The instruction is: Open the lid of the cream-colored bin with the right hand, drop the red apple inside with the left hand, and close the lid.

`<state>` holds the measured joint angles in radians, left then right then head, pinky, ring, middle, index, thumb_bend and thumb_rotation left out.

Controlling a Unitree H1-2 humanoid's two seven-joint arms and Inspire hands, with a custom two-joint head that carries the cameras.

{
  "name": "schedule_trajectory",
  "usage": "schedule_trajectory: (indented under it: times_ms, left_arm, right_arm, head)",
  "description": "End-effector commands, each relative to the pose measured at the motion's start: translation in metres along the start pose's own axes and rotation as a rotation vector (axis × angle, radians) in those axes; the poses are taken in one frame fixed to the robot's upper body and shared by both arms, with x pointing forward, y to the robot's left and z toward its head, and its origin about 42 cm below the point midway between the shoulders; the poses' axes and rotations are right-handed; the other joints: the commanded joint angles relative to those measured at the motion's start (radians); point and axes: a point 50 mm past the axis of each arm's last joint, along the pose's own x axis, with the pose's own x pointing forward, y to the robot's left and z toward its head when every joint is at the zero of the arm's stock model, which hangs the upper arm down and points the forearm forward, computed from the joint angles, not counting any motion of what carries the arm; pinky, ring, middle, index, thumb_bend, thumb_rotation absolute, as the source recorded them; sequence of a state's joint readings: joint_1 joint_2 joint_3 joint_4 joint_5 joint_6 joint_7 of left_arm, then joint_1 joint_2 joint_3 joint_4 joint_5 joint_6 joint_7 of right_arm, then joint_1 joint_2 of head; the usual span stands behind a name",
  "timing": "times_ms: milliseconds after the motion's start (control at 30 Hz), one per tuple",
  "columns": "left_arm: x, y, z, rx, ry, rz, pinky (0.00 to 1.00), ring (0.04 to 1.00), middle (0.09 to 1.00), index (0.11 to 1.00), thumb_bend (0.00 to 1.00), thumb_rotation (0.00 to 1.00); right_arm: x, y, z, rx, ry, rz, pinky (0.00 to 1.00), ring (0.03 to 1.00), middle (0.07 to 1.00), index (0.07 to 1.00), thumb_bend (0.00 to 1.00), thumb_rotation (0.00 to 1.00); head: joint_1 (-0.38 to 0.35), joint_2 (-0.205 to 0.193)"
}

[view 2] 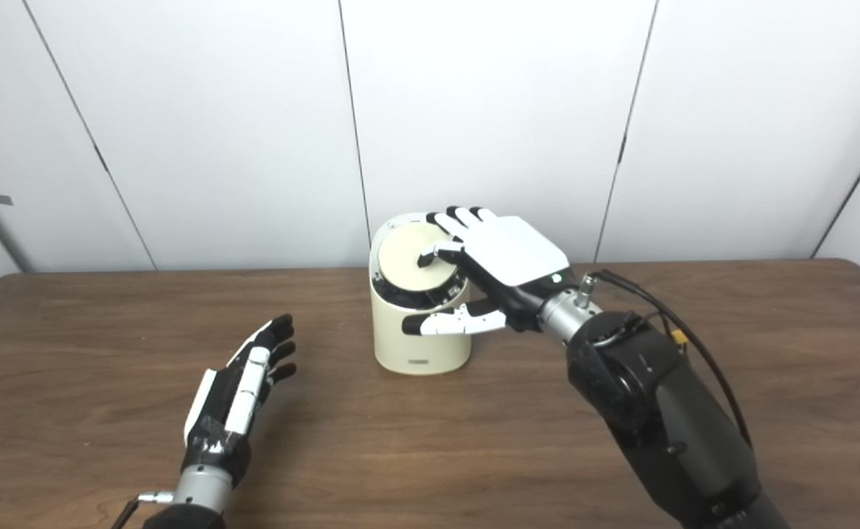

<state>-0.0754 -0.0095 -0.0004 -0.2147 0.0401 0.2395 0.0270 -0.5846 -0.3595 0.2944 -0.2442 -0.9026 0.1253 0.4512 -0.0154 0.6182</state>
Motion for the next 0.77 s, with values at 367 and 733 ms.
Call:
schedule_trajectory:
  times_ms: [367,733]
  left_arm:
    - [0.004,0.017,0.014,0.012,-0.092,0.026,0.84,0.884,0.902,0.910,0.52,0.89]
    - [-0.043,0.056,0.006,-0.025,-0.098,0.052,0.86,0.889,0.905,0.905,0.50,0.88]
  right_arm:
    - [-0.050,0.016,-0.038,0.305,0.167,-0.116,0.92,1.000,0.968,0.945,0.51,0.98]
    - [-0.113,0.080,-0.056,0.710,0.369,-0.146,0.87,0.928,0.953,0.946,0.53,1.00]
  head:
    - [0.036,-0.002]
    - [0.016,0.003]
